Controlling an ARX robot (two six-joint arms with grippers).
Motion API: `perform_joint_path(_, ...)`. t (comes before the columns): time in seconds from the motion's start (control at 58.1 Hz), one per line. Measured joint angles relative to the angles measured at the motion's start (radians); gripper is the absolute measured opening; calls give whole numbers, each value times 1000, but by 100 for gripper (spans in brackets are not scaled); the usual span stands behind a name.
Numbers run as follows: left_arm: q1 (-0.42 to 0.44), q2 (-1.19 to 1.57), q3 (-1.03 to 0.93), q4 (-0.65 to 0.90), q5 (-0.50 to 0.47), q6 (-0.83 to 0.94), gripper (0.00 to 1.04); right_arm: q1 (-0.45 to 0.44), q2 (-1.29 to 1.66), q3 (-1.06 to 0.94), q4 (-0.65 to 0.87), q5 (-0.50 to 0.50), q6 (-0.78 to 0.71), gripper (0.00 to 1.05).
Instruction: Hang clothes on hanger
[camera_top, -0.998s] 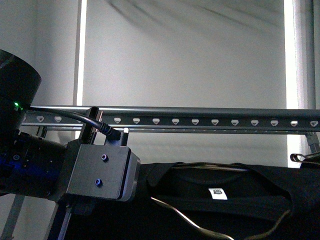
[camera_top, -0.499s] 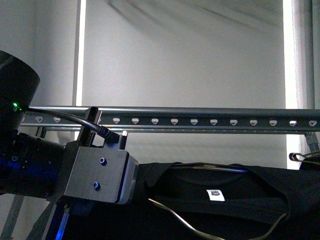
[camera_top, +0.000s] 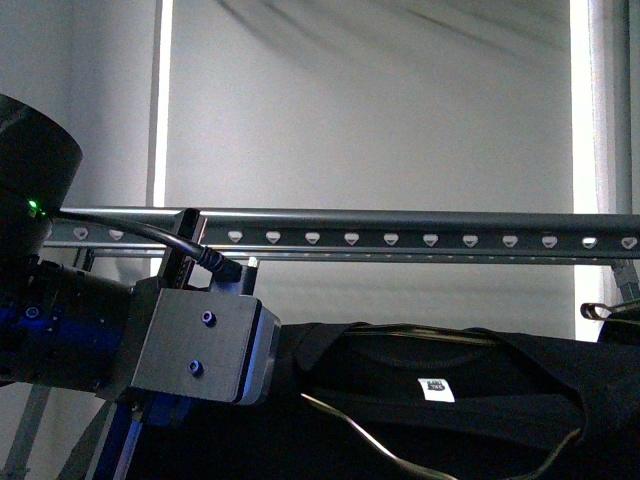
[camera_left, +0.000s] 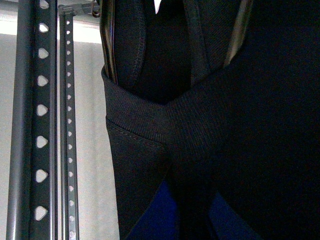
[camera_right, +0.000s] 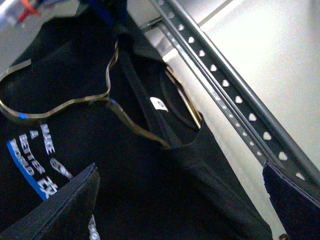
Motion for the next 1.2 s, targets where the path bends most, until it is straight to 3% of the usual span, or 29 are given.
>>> perform_joint_path(0.172, 1, 0, 0, 0, -1, 2, 4, 48, 174, 106, -74, 45, -322, 97)
perform_joint_path(0.327, 1, 0, 0, 0, -1, 2, 4, 76, 315, 205, -71, 109, -465, 97)
perform_joint_path(1.084, 1, 0, 0, 0, 0, 3, 4, 99, 624, 500, -64, 294, -499, 97)
perform_joint_path(1.205, 1, 0, 0, 0, -3, 3, 4, 122, 662, 517, -18, 332, -488, 74)
